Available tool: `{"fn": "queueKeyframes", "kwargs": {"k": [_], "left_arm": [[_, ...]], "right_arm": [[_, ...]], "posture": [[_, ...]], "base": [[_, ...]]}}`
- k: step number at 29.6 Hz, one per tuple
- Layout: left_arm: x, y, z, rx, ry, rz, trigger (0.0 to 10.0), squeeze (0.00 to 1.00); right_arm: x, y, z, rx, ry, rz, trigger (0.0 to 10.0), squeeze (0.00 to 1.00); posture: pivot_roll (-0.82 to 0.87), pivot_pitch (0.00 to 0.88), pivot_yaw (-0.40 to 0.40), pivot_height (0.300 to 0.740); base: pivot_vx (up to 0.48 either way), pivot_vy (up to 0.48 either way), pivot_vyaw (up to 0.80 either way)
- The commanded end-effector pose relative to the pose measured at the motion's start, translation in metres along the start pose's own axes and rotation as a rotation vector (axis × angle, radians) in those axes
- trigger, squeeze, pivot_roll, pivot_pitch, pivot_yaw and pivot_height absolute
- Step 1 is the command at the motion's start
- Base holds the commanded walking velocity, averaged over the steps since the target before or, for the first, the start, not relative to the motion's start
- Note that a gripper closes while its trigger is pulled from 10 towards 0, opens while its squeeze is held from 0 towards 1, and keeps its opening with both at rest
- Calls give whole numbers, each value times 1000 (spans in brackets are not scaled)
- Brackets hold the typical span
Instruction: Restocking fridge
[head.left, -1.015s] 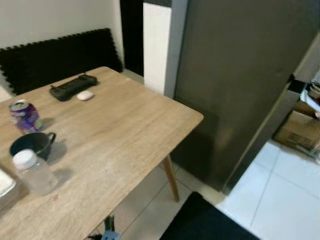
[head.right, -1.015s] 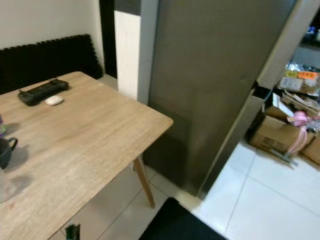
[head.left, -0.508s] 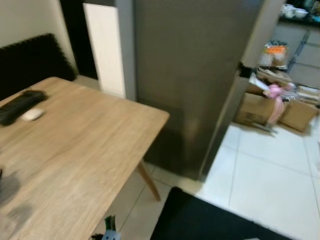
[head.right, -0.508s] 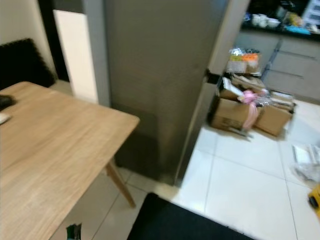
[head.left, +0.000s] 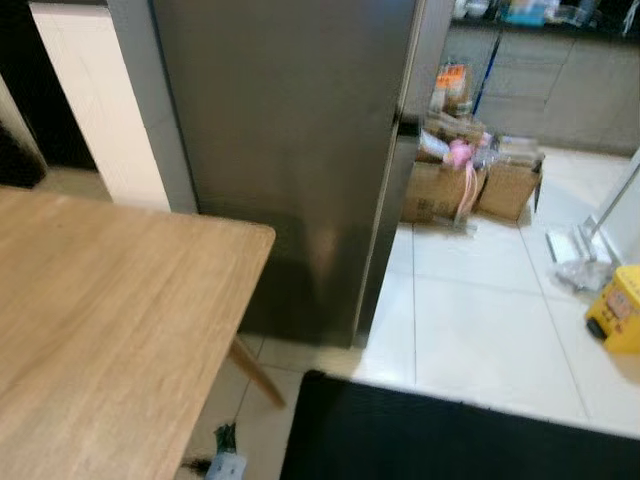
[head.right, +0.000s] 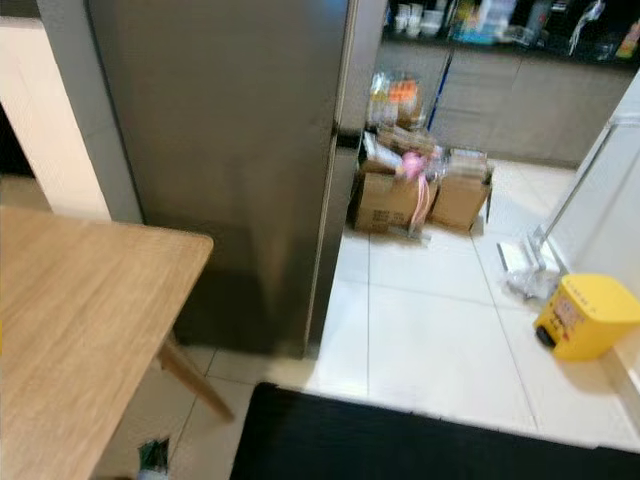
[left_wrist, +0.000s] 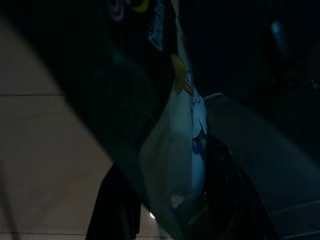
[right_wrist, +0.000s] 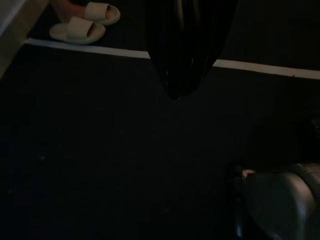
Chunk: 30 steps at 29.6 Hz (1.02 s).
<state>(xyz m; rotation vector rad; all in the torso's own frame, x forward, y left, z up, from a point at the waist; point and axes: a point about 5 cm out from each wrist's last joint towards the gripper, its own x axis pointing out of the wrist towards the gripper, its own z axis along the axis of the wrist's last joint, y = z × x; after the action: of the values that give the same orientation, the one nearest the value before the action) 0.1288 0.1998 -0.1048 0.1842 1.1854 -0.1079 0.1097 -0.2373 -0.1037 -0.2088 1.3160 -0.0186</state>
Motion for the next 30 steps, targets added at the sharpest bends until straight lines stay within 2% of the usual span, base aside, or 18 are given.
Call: {"fn": "queueKeyframes", "kwargs": {"k": [1,10,17,23,27,30], "left_arm": [[0,3,4,17,-12,6,10000,0],[0,4,5,23,-11,2,10000,0],[0,3,5,24,-10,-7,10000,0],[0,2,3,22,-6,-13,10000,0],[0,2,3,21,-7,-13,10000,0],[0,2,3,19,-8,-14,10000,0]], "right_arm": [[0,-5,3,-3,-13,-13,10000,0],[-1,-6,2,-6,-20,-15,10000,0],[-2,-12,-9,-4,-3,-18,10000,0],[-3,-15,-18,-5,19,-20,10000,0],[-2,-14,-14,-3,9,-20,10000,0],[-2,-14,-12,4,-2,-22,10000,0]], "posture": [[-74,0,-12,740],[-74,0,-12,740],[-74,0,-11,740],[-73,0,-11,740],[-72,0,-11,740],[-73,0,-12,740]], "base": [[0,0,0],[363,0,0],[410,0,0],[411,0,-788],[410,0,-788],[410,0,0]]}}
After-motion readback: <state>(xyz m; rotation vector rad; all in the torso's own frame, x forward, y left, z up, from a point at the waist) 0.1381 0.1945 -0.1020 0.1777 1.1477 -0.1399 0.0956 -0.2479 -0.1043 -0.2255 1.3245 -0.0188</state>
